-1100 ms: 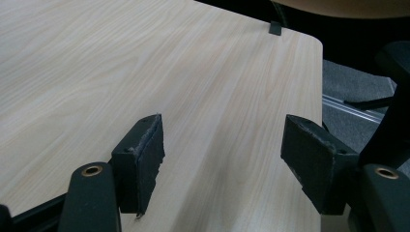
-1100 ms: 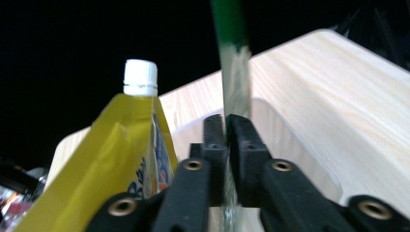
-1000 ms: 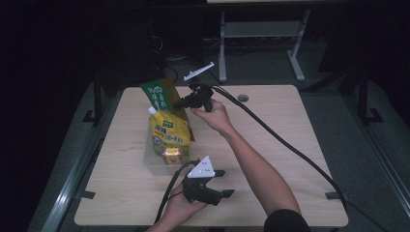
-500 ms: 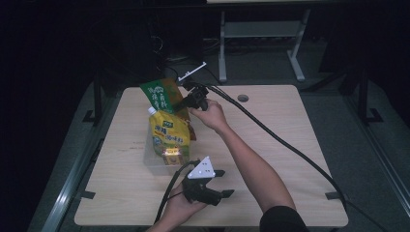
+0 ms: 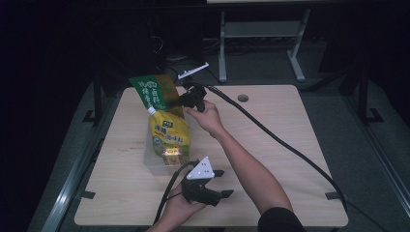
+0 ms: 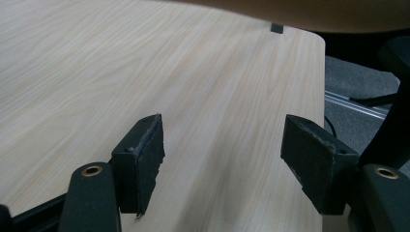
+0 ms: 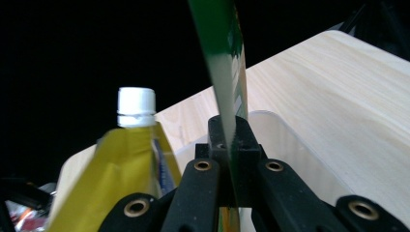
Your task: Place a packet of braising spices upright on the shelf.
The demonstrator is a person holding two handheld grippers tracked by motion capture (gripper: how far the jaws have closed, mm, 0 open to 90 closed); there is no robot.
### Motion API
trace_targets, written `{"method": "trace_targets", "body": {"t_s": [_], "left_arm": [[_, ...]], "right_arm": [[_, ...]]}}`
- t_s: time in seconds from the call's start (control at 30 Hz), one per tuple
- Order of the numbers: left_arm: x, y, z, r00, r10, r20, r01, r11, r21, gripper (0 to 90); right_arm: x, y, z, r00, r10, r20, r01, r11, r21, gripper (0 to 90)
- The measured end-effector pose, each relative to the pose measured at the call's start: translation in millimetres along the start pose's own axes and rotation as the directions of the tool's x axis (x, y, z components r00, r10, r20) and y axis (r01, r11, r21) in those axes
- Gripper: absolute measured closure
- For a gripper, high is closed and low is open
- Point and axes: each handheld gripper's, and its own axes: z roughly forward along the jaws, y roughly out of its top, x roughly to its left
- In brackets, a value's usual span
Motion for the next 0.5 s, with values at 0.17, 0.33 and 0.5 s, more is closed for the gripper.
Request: {"method": "trace_targets", "body": {"t_s": [0.17,0.33,0.5], "left_arm": [[-0.2,0.0,0.6,1.0,0.002,0.002,-0.002,1.0,0.0,30.9],[-0.8,0.3,0.8,1.0,0.004,0.003,-0.004,1.0,-0.002,30.9],[-1.1,0.3,0.8,1.0,0.002,0.005,-0.002,1.0,-0.003,30.9]], "right_arm": [[-5.3,-14.4,3.3,0.9999,0.006,0.014,-0.005,1.0,-0.021,90.0],[-10.7,-30.3,3.9,0.9993,0.02,0.031,-0.019,0.999,-0.029,89.9],[-13.2,-39.0,1.6,0.9992,0.013,0.038,-0.011,0.999,-0.038,89.8]]}}
